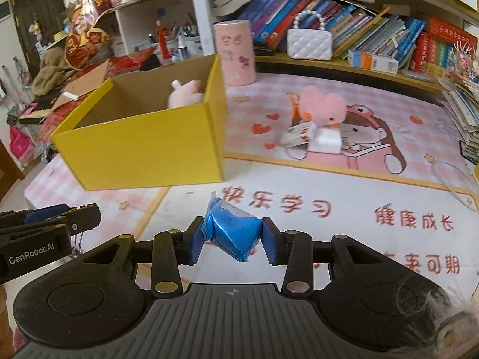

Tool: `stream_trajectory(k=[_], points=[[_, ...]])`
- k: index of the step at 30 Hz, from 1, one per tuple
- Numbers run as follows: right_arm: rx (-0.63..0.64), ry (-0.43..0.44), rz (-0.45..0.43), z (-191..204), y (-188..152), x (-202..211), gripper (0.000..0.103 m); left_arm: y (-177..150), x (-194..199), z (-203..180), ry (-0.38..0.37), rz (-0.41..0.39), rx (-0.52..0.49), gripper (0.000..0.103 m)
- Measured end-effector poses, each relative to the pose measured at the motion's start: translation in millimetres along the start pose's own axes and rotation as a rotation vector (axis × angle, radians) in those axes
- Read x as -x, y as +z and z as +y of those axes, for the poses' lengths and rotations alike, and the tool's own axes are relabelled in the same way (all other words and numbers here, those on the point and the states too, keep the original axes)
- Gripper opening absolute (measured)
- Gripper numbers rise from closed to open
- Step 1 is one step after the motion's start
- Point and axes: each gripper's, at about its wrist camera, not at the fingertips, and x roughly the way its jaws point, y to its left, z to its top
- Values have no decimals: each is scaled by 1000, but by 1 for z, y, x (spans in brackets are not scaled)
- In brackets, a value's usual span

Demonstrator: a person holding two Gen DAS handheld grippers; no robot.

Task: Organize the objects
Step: 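Lift and carry the binder clip and the blue toy over the yellow box with both tools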

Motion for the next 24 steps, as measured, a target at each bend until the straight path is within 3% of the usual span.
stream_trajectory(k=[11, 24], points=[[-10, 19, -9, 46, -19, 7, 37, -9, 27, 39, 10, -40, -35, 41], [32, 41, -44, 75, -4, 10, 37, 20, 39, 54, -16, -151, -20, 41]])
